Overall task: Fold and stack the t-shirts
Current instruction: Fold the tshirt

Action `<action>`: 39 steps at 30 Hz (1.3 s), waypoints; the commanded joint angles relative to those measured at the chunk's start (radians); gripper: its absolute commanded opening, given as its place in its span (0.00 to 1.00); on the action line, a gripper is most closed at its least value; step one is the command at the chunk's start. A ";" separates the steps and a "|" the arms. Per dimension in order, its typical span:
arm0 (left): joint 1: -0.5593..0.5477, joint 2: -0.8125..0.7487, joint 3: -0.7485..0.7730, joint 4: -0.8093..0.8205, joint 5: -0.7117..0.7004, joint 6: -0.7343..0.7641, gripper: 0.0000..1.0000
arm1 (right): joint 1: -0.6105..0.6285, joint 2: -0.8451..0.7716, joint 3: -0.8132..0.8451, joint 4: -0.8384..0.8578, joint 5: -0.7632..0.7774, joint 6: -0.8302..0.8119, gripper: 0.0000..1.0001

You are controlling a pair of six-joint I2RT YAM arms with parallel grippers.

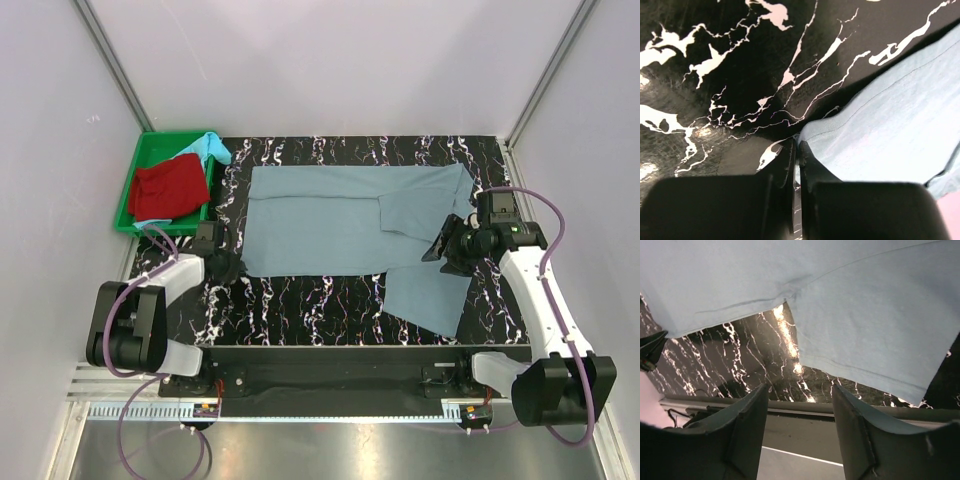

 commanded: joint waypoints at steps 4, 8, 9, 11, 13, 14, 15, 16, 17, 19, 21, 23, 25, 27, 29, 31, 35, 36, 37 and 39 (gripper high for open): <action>0.004 0.013 0.035 -0.098 -0.064 0.183 0.00 | -0.020 0.010 -0.036 -0.006 0.180 0.044 0.59; 0.004 0.003 0.009 -0.094 -0.025 0.227 0.00 | -0.135 0.067 -0.106 0.009 0.165 0.077 0.58; 0.004 0.006 0.004 -0.085 -0.020 0.239 0.00 | -0.151 0.077 -0.117 0.018 0.165 0.083 0.58; 0.004 0.013 0.001 -0.070 0.000 0.265 0.00 | -0.216 0.114 -0.149 0.035 0.165 0.081 0.64; 0.003 0.023 0.002 -0.053 0.014 0.291 0.00 | -0.296 0.142 -0.186 0.047 0.169 0.089 0.67; 0.004 0.028 0.007 -0.046 0.014 0.300 0.00 | -0.324 0.150 -0.200 0.058 0.168 0.093 0.68; 0.009 0.036 0.019 -0.046 0.014 0.311 0.00 | -0.344 0.159 -0.211 0.075 0.166 0.100 0.68; 0.010 0.040 0.024 -0.048 0.037 0.326 0.00 | -0.356 0.176 -0.214 0.079 0.178 0.113 0.68; 0.010 0.043 0.028 -0.046 0.043 0.331 0.00 | -0.362 0.183 -0.212 0.082 0.188 0.124 0.67; 0.010 0.045 0.041 -0.042 0.054 0.336 0.00 | -0.362 0.205 -0.217 0.090 0.224 0.155 0.66; 0.010 0.043 0.044 -0.031 0.058 0.336 0.00 | -0.362 0.235 -0.226 0.121 0.240 0.170 0.64; 0.012 0.043 0.045 -0.026 0.064 0.334 0.00 | -0.362 0.258 -0.241 0.153 0.241 0.178 0.62; 0.015 0.045 0.045 -0.026 0.075 0.336 0.00 | -0.362 0.286 -0.263 0.171 0.238 0.190 0.60; 0.018 0.048 0.047 -0.023 0.084 0.334 0.00 | -0.362 0.294 -0.278 0.197 0.232 0.201 0.59; 0.023 0.049 0.053 -0.023 0.095 0.339 0.00 | -0.361 0.283 -0.304 0.223 0.231 0.212 0.57; 0.026 0.048 0.058 -0.025 0.103 0.346 0.00 | -0.361 0.266 -0.321 0.233 0.243 0.225 0.55; 0.033 0.046 0.064 -0.034 0.106 0.356 0.00 | -0.361 0.274 -0.349 0.268 0.232 0.241 0.54; 0.036 0.046 0.064 -0.036 0.106 0.357 0.00 | -0.361 0.284 -0.355 0.282 0.223 0.242 0.53; 0.038 0.046 0.064 -0.036 0.109 0.357 0.00 | -0.361 0.285 -0.367 0.300 0.221 0.248 0.51; 0.043 0.046 0.059 -0.039 0.117 0.357 0.00 | -0.361 0.282 -0.378 0.317 0.231 0.264 0.48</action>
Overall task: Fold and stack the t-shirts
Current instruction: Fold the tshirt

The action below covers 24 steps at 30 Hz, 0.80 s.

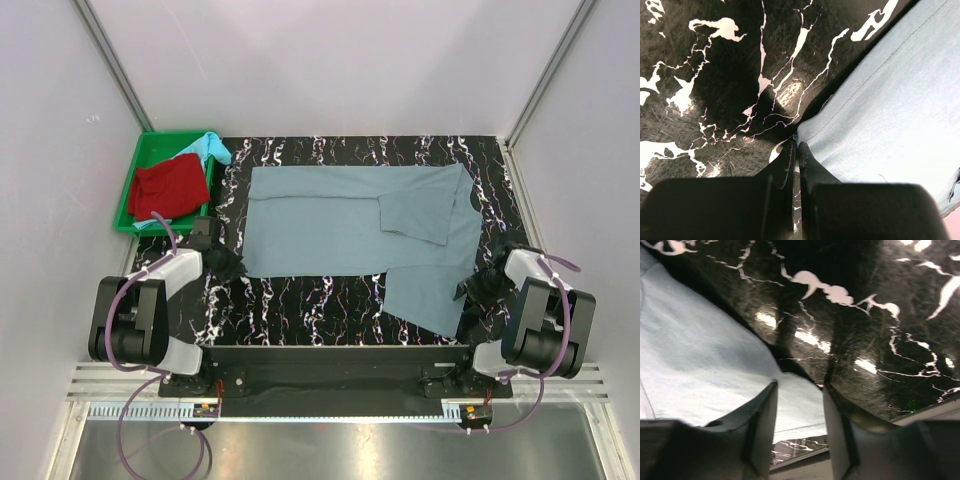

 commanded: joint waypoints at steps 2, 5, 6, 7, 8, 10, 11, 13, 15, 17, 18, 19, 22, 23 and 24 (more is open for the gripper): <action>0.013 0.012 0.009 -0.022 0.029 0.028 0.00 | 0.001 -0.002 -0.043 0.113 0.024 0.046 0.43; 0.016 -0.003 -0.005 -0.028 0.030 0.031 0.00 | 0.001 -0.025 -0.048 0.109 0.032 0.049 0.33; 0.018 -0.009 -0.008 -0.031 0.029 0.031 0.00 | 0.001 -0.031 -0.051 0.110 0.025 0.045 0.27; 0.019 -0.021 -0.012 -0.033 0.027 0.031 0.00 | 0.001 -0.031 -0.052 0.112 0.021 0.042 0.22; 0.019 -0.027 -0.020 -0.035 0.027 0.031 0.00 | 0.001 -0.031 -0.051 0.112 0.015 0.034 0.19; 0.022 -0.043 -0.026 -0.038 0.029 0.039 0.00 | 0.001 -0.031 -0.049 0.112 0.005 0.016 0.11; 0.021 -0.049 -0.029 -0.041 0.029 0.042 0.00 | 0.001 -0.031 -0.051 0.112 0.004 0.010 0.09; 0.022 -0.063 -0.032 -0.048 0.027 0.051 0.00 | 0.001 -0.036 -0.049 0.118 -0.017 0.002 0.00; 0.022 -0.073 -0.037 -0.054 0.029 0.062 0.00 | 0.001 -0.049 -0.049 0.118 -0.045 -0.004 0.00; 0.024 -0.092 -0.043 -0.067 0.032 0.069 0.00 | 0.001 -0.068 -0.048 0.103 -0.065 -0.006 0.00; 0.022 -0.100 -0.043 -0.073 0.033 0.080 0.00 | 0.001 -0.097 -0.042 0.086 -0.065 -0.001 0.00; 0.024 -0.115 -0.045 -0.088 0.035 0.085 0.00 | 0.001 -0.115 -0.040 0.054 -0.064 0.005 0.00; 0.024 -0.153 -0.051 -0.119 0.032 0.108 0.00 | 0.001 -0.195 -0.033 -0.020 -0.050 0.023 0.00; 0.022 -0.162 -0.058 -0.122 0.033 0.114 0.00 | 0.001 -0.216 -0.031 -0.040 -0.051 0.023 0.00; 0.022 -0.173 -0.063 -0.128 0.035 0.121 0.00 | 0.001 -0.261 -0.026 -0.060 -0.047 0.023 0.00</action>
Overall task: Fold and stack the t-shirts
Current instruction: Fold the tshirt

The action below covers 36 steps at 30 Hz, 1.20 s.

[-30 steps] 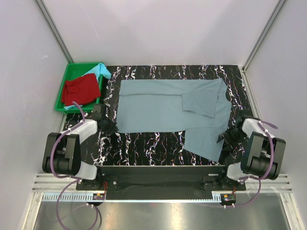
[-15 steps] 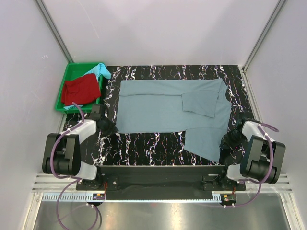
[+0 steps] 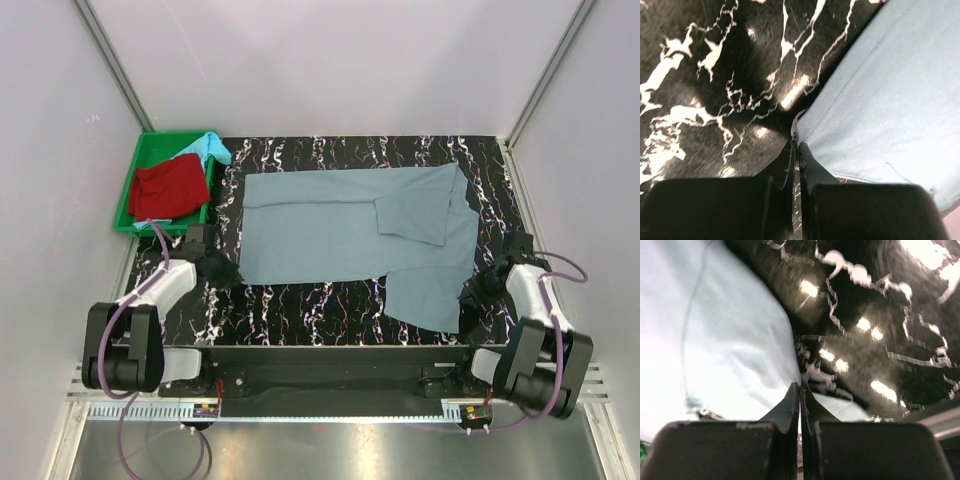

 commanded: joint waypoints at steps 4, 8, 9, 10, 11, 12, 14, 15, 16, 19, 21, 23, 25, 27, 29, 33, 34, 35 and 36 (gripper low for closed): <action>0.008 -0.085 -0.025 -0.067 0.020 0.064 0.00 | 0.008 -0.168 0.034 -0.157 -0.011 -0.002 0.00; 0.008 -0.102 -0.016 -0.093 0.017 0.091 0.00 | 0.022 -0.196 0.055 -0.166 -0.031 -0.012 0.00; 0.008 -0.102 -0.015 -0.095 0.020 0.105 0.00 | 0.024 -0.202 0.080 -0.169 -0.032 -0.023 0.00; 0.006 -0.104 -0.012 -0.101 0.026 0.113 0.00 | 0.025 -0.205 0.094 -0.178 -0.037 -0.025 0.00; 0.008 -0.102 -0.011 -0.101 0.031 0.120 0.00 | 0.028 -0.208 0.109 -0.180 -0.043 -0.032 0.00; 0.006 -0.102 -0.008 -0.103 0.037 0.132 0.00 | 0.036 -0.205 0.152 -0.181 -0.043 -0.054 0.00; 0.006 -0.098 0.001 -0.103 0.045 0.149 0.00 | 0.042 -0.184 0.204 -0.181 -0.038 -0.095 0.00; 0.006 -0.093 0.007 -0.103 0.049 0.166 0.00 | 0.045 -0.172 0.263 -0.178 -0.038 -0.107 0.00; 0.008 -0.093 0.024 -0.104 0.049 0.175 0.00 | 0.047 -0.159 0.291 -0.174 -0.040 -0.117 0.00; 0.006 -0.087 0.068 -0.107 0.039 0.208 0.00 | 0.053 -0.104 0.383 -0.134 -0.067 -0.149 0.00; 0.006 -0.069 0.099 -0.110 0.030 0.225 0.00 | 0.056 -0.054 0.405 -0.064 -0.121 -0.161 0.00; 0.006 -0.047 0.157 -0.112 0.023 0.240 0.00 | 0.057 0.014 0.416 -0.020 -0.162 -0.160 0.00; 0.008 -0.004 0.221 -0.118 0.010 0.260 0.00 | 0.067 0.064 0.450 0.016 -0.209 -0.155 0.00; 0.008 0.049 0.266 -0.124 -0.007 0.274 0.00 | 0.074 0.132 0.504 0.035 -0.222 -0.152 0.00; 0.009 0.092 0.335 -0.135 -0.018 0.287 0.00 | 0.084 0.204 0.580 0.047 -0.212 -0.158 0.00; 0.008 0.232 0.436 -0.139 -0.010 0.281 0.00 | 0.085 0.333 0.711 0.047 -0.229 -0.160 0.00; 0.009 0.254 0.471 -0.139 -0.010 0.277 0.00 | 0.085 0.357 0.739 0.047 -0.235 -0.155 0.00; 0.009 0.273 0.488 -0.139 -0.016 0.272 0.00 | 0.085 0.402 0.788 0.047 -0.248 -0.150 0.00; 0.016 0.307 0.504 -0.139 -0.020 0.269 0.00 | 0.088 0.425 0.811 0.049 -0.253 -0.147 0.00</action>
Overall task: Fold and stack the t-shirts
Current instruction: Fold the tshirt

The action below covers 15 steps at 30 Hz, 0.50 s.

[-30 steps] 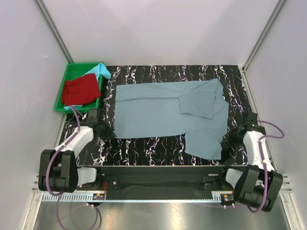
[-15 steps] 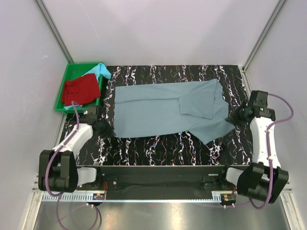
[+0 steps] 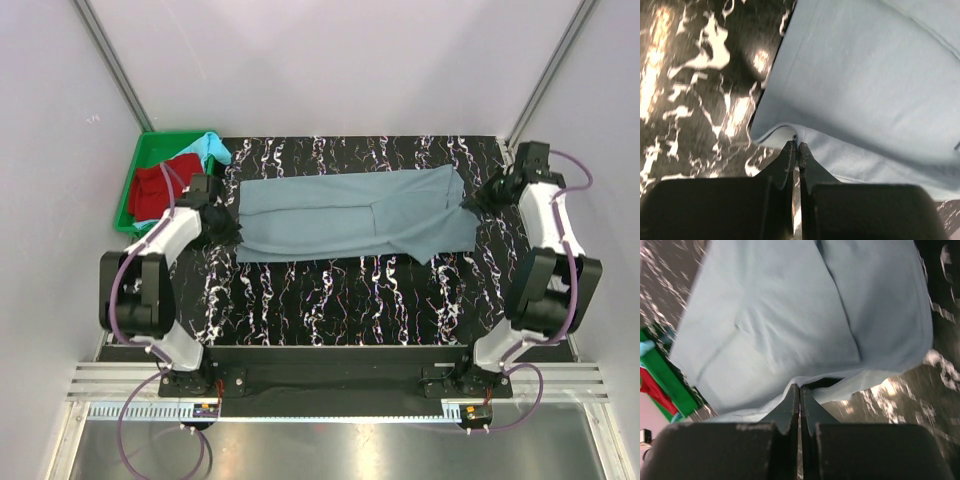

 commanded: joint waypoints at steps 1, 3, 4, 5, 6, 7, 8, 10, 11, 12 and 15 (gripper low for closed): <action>0.013 0.069 0.098 0.003 -0.028 0.010 0.00 | 0.009 0.075 0.134 0.046 -0.051 -0.004 0.00; 0.019 0.112 0.127 0.001 -0.028 0.007 0.00 | 0.011 0.144 0.198 0.040 -0.074 0.002 0.00; 0.024 0.138 0.169 0.000 -0.031 0.004 0.00 | 0.011 0.202 0.250 0.035 -0.086 0.002 0.00; 0.027 0.159 0.196 -0.001 -0.034 0.002 0.00 | 0.011 0.219 0.266 0.027 -0.089 0.002 0.00; 0.028 0.172 0.210 -0.001 -0.034 0.001 0.00 | 0.011 0.236 0.278 0.029 -0.092 0.003 0.00; 0.034 0.181 0.222 -0.002 -0.034 -0.001 0.00 | 0.011 0.259 0.298 0.029 -0.100 0.002 0.00; 0.034 0.199 0.243 -0.002 -0.037 -0.001 0.00 | 0.011 0.271 0.309 0.027 -0.103 0.000 0.00; 0.037 0.231 0.265 -0.002 -0.037 -0.001 0.00 | 0.011 0.302 0.336 0.027 -0.106 -0.003 0.00; 0.039 0.244 0.286 -0.005 -0.034 -0.001 0.00 | 0.011 0.313 0.346 0.027 -0.106 -0.004 0.00; 0.041 0.252 0.294 -0.008 -0.034 -0.002 0.00 | 0.011 0.323 0.355 0.027 -0.107 -0.006 0.00; 0.048 0.285 0.325 -0.008 -0.034 -0.011 0.00 | 0.011 0.366 0.390 0.024 -0.120 -0.006 0.00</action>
